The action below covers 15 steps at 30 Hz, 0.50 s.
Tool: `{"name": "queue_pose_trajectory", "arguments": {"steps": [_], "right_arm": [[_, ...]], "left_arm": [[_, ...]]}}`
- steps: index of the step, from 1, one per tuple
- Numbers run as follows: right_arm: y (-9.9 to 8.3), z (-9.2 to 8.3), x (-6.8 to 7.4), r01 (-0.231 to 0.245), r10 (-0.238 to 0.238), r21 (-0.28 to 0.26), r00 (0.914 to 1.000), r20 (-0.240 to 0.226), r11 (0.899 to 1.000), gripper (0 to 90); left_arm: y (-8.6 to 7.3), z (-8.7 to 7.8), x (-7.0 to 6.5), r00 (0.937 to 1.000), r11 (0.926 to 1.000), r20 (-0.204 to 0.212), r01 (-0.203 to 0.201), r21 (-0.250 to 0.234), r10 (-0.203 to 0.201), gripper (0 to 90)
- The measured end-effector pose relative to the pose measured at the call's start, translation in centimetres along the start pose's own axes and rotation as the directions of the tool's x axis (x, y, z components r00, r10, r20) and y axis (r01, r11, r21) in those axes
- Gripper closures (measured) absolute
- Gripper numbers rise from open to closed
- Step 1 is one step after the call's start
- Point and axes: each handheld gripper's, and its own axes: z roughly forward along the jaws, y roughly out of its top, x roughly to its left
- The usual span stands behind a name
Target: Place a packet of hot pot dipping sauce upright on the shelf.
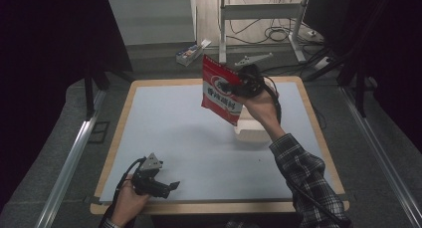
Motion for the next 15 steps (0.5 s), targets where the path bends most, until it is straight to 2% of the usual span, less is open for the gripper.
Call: {"name": "queue_pose_trajectory", "arguments": {"steps": [15], "right_arm": [[-0.9, -0.8, -1.8, -0.029, 0.029, 0.009, 0.9985, 0.046, 1.000, 89.0]], "left_arm": [[0.0, 0.0, 0.0, 1.0000, 1.0000, 0.000, 0.000, 0.002, 0.000, 2.4]]}}
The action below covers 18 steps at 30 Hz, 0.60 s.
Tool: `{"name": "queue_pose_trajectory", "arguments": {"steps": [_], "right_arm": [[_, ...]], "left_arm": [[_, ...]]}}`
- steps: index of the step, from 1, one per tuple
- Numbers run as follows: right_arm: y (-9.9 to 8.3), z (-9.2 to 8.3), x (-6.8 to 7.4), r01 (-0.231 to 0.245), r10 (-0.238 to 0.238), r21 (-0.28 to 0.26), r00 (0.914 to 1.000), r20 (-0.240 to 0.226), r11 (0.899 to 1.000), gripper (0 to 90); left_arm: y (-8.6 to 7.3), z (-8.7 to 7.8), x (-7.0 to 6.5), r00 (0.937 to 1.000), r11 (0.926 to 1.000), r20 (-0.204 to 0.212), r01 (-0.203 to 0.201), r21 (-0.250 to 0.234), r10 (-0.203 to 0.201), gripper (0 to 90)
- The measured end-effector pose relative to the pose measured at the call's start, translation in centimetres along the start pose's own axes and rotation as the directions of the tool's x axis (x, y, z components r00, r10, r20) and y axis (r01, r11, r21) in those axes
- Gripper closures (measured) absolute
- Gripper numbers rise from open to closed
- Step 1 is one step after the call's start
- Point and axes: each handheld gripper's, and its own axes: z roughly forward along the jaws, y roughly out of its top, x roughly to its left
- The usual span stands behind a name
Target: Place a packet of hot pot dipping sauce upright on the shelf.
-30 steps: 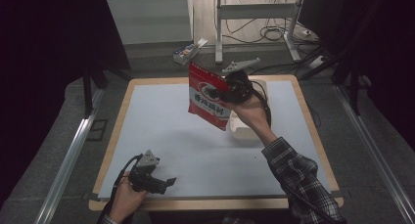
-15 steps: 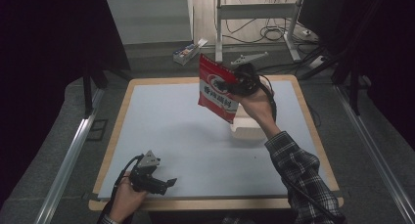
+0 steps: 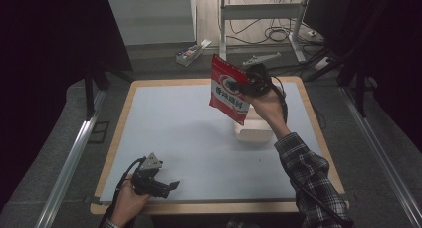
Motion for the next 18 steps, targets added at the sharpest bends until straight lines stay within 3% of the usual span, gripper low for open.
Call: {"name": "queue_pose_trajectory", "arguments": {"steps": [18], "right_arm": [[-2.0, -2.8, -2.6, -0.039, 0.039, -0.001, 0.9977, 0.055, 0.999, 89.0]], "left_arm": [[0.0, 0.0, 0.0, 1.0000, 1.0000, -0.001, 0.005, -0.001, -0.005, 2.5]]}}
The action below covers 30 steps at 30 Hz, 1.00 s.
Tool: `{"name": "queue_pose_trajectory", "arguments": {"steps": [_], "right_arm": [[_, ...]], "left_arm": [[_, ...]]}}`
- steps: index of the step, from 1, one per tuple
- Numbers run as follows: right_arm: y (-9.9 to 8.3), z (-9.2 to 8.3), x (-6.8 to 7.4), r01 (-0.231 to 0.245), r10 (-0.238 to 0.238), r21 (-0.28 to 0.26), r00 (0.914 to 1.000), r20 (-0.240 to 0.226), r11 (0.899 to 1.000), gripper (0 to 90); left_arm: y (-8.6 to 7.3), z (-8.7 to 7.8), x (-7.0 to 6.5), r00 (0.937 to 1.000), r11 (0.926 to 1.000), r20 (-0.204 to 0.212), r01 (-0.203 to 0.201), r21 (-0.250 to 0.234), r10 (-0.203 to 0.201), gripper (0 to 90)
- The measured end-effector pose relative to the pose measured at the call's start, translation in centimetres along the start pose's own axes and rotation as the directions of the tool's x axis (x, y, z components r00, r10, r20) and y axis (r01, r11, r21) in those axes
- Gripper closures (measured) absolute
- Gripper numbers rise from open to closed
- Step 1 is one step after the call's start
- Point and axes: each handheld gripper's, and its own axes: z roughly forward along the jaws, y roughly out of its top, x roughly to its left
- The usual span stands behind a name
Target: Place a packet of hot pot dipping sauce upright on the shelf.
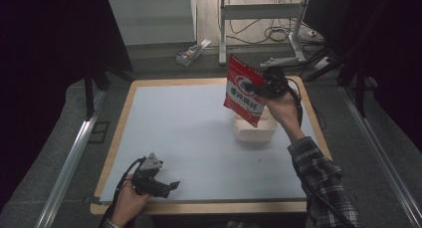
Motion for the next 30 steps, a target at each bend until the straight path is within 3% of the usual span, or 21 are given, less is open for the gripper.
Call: {"name": "queue_pose_trajectory", "arguments": {"steps": [16, 30], "right_arm": [[-1.5, -2.2, -1.7, -0.027, 0.027, 0.004, 0.9988, 0.040, 1.000, 88.9], [-3.0, -2.1, -2.5, -0.045, 0.044, 0.027, 0.9977, 0.052, 0.999, 88.9]], "left_arm": [[0.0, 0.0, 0.0, 1.0000, 1.0000, 0.000, 0.003, 0.000, -0.003, 2.5], [0.0, 0.0, 0.0, 1.0000, 1.0000, 0.001, 0.002, 0.002, -0.002, 2.6]]}}
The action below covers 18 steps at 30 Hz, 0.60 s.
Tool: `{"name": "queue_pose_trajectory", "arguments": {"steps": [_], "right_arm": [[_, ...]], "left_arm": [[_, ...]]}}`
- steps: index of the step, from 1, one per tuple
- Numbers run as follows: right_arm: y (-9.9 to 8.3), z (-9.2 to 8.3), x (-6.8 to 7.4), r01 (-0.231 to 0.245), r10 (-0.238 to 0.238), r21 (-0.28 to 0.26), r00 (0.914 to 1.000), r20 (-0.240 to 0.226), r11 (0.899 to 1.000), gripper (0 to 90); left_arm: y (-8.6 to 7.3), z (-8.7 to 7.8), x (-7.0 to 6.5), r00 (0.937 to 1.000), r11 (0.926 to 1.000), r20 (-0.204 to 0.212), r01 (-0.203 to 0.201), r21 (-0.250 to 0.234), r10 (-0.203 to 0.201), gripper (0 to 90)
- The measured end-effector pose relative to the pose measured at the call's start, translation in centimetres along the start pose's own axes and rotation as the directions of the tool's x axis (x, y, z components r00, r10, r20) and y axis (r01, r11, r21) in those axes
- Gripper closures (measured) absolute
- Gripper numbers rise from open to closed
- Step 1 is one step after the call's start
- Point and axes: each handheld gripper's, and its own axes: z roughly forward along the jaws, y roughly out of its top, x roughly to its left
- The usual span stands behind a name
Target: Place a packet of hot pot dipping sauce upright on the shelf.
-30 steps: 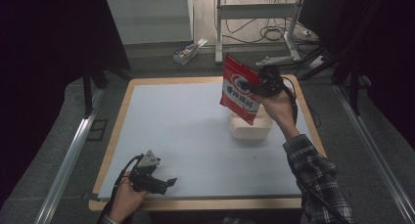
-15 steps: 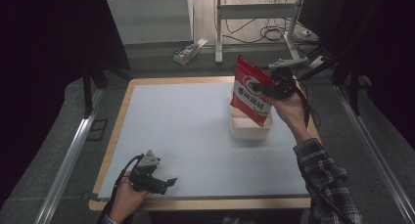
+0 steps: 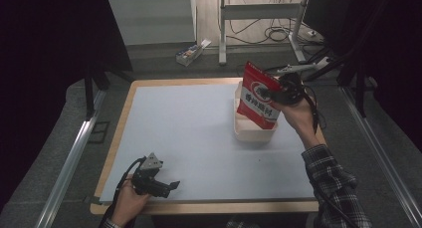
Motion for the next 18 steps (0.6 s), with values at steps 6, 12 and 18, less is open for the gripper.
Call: {"name": "queue_pose_trajectory", "arguments": {"steps": [6, 12, 18], "right_arm": [[-0.8, 0.7, -0.3, -0.013, 0.013, 0.013, 0.9999, -0.002, 1.000, 88.8], [-1.6, 1.5, -0.6, -0.023, 0.023, 0.025, 0.9997, -0.007, 0.999, 88.7], [-2.4, 2.2, -1.0, -0.029, 0.029, 0.027, 0.9996, 0.006, 0.999, 87.9]], "left_arm": [[0.0, 0.0, 0.0, 1.0000, 1.0000, 0.000, 0.000, 0.001, 0.000, 2.7], [0.0, 0.0, 0.0, 1.0000, 1.0000, 0.000, 0.001, 0.000, -0.001, 2.7], [0.0, 0.0, 0.0, 1.0000, 1.0000, 0.001, 0.001, -0.002, -0.001, 2.8]]}}
